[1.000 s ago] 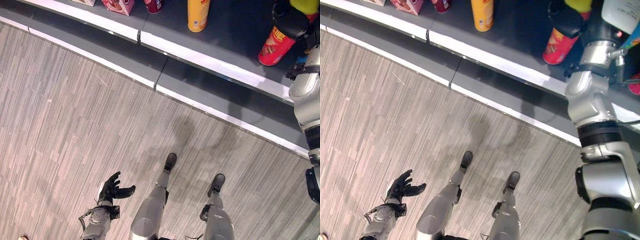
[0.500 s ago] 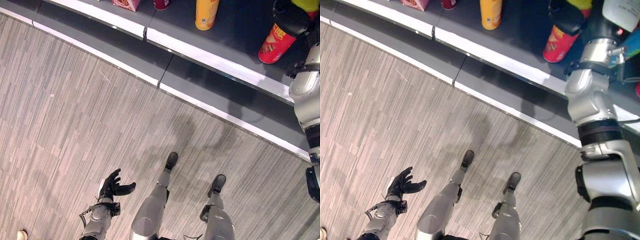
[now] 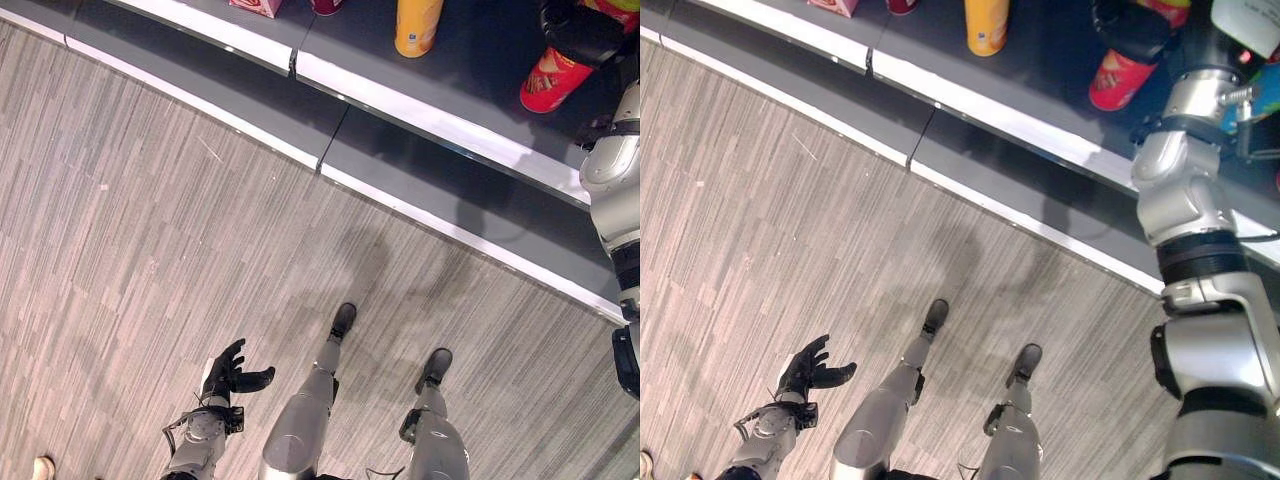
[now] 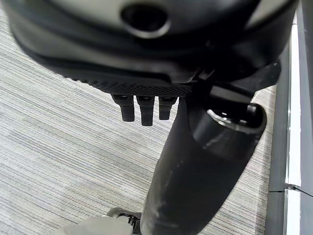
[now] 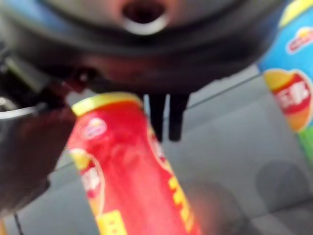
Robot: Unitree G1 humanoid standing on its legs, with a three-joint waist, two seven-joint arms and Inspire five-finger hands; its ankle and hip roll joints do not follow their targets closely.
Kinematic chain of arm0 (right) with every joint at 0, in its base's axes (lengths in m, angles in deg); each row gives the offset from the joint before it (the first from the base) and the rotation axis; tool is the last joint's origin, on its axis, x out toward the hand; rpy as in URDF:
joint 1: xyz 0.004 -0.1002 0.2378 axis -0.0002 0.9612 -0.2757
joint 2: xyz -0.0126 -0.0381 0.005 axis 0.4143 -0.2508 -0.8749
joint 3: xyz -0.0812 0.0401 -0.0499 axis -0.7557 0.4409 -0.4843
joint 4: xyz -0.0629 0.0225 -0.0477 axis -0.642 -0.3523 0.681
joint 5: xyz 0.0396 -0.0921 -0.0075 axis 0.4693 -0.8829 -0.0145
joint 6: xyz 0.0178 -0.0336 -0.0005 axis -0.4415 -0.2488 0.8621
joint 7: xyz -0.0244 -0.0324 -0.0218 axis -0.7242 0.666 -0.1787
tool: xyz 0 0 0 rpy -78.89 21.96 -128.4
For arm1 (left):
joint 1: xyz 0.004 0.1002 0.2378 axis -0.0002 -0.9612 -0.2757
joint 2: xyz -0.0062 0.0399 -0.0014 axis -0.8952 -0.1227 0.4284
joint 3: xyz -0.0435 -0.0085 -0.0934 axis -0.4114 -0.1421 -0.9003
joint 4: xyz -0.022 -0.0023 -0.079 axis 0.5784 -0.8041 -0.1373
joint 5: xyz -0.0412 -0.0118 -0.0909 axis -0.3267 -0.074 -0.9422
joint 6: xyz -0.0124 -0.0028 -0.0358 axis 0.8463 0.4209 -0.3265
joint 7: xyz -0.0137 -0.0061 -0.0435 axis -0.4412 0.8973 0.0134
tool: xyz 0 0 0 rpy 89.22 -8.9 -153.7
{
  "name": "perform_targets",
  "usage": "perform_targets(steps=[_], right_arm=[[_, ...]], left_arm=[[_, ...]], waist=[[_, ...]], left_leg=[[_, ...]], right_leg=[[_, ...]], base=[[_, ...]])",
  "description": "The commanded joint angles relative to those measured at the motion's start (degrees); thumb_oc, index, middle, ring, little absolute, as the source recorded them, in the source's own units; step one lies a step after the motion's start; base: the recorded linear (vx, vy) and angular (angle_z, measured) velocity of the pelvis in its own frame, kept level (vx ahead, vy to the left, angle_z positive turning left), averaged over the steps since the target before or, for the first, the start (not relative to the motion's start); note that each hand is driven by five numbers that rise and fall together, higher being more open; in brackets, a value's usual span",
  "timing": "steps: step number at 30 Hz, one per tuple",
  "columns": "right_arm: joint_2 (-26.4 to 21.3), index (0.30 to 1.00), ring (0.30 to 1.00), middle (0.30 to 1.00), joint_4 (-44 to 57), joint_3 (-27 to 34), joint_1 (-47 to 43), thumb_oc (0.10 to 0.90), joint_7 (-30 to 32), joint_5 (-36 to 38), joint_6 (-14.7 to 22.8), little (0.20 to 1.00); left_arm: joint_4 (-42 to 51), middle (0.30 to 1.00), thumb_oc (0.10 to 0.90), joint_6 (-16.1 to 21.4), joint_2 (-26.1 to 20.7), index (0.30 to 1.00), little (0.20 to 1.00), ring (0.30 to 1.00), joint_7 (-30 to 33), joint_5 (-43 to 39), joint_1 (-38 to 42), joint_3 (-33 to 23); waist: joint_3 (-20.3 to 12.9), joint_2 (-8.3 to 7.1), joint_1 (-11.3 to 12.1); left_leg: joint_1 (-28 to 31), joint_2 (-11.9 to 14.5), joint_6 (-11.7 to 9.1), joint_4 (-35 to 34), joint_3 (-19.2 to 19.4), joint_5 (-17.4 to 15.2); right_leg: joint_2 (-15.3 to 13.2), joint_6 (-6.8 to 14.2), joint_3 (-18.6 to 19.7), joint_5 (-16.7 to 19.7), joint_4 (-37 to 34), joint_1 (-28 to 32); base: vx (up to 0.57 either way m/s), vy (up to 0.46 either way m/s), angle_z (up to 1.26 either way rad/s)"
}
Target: Put the goods on the table back onto the shelves and tidy them up.
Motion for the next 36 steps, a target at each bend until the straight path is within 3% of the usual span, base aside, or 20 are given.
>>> perform_targets(steps=[1,13,18,22,27,28,34,36], right_arm=[[-5.5,0.900,0.900,0.900,1.2,-3.1,-6.7,0.800,4.1,0.3,1.6,0.900],[-5.4,0.900,0.900,0.900,5.2,-1.1,-5.1,0.800,4.2,0.4,2.3,0.900],[-6.3,0.900,0.900,0.900,14.8,3.6,-2.6,0.800,6.0,-0.9,3.1,0.900],[-4.2,0.900,0.900,0.900,24.2,8.9,2.5,0.800,6.6,-2.5,3.8,0.900],[6.3,0.900,0.900,0.900,40.4,15.6,15.8,0.800,3.8,-1.2,8.7,0.900],[11.8,0.900,0.900,0.900,45.9,16.0,22.0,0.800,0.7,1.5,11.6,0.900],[21.0,0.900,0.900,0.900,53.7,12.8,33.5,0.800,-8.5,11.0,17.9,0.900],[21.7,0.900,0.900,0.900,55.0,11.8,36.0,0.800,-10.6,12.7,18.7,0.900]], left_arm=[[-2.5,0.900,0.800,1.7,-2.7,0.900,0.900,0.900,2.9,-0.1,-0.7,1.1],[-3.3,0.900,0.800,1.2,-2.9,0.900,0.900,0.900,3.0,0.7,-0.4,0.8],[-4.0,0.900,0.800,0.5,-3.0,0.900,0.900,0.900,3.0,1.2,-0.2,0.1],[-4.7,0.900,0.800,-0.1,-2.8,0.900,0.900,0.900,3.3,1.9,-0.3,-0.8],[-6.1,0.900,0.800,-1.2,-1.4,0.900,0.900,0.900,4.1,2.9,0.1,-2.5],[-6.5,0.900,0.800,-1.7,-0.7,0.900,0.900,0.900,4.0,3.3,0.1,-3.2],[-6.8,0.900,0.800,-2.2,1.0,0.900,0.900,0.900,3.9,3.8,-1.1,-4.4],[-7.0,0.900,0.800,-2.1,1.2,0.900,0.900,0.900,4.1,4.0,-1.6,-5.1]], waist=[[-3.8,-2.19,0.7],[-4.2,-2.38,0.2],[-5.0,-2.82,-0.6],[-5.3,-3.27,-1.5],[-5.4,-3.97,-3.5],[-5.1,-4.32,-4.4],[-4.2,-5.20,-6.1],[-4.0,-5.41,-6.7]], left_leg=[[1.7,1.2,-1.2,0.6,4.5,-7.6],[2.5,1.3,-1.2,0.6,4.9,-7.8],[3.0,1.6,-1.4,0.3,5.5,-7.8],[3.2,1.7,-1.4,0.1,5.8,-7.9],[3.4,1.9,-1.2,0.0,6.6,-7.9],[3.6,2.0,-1.0,0.0,7.2,-7.9],[4.3,2.4,-0.9,0.0,8.6,-8.1],[4.3,2.5,-0.9,0.0,8.9,-8.1]], right_leg=[[-3.0,2.1,3.1,-7.0,6.7,-1.8],[-2.8,2.1,3.4,-6.9,6.6,-1.3],[-2.5,2.2,3.6,-6.3,5.5,-1.1],[-2.2,2.2,3.9,-5.8,4.8,-0.9],[-1.9,2.2,4.7,-5.2,4.2,-0.8],[-1.8,2.1,5.2,-5.1,4.2,-0.9],[-1.6,2.0,6.4,-4.8,4.4,-1.4],[-1.6,2.0,6.6,-4.7,4.3,-1.5]], base=[[0.00,0.000,0.00],[-0.01,-0.004,-0.02],[-0.01,-0.004,-0.05],[0.00,0.000,0.00],[0.00,0.007,-0.05],[0.00,0.013,-0.19],[0.00,0.017,-0.13],[0.00,0.013,-0.25]])
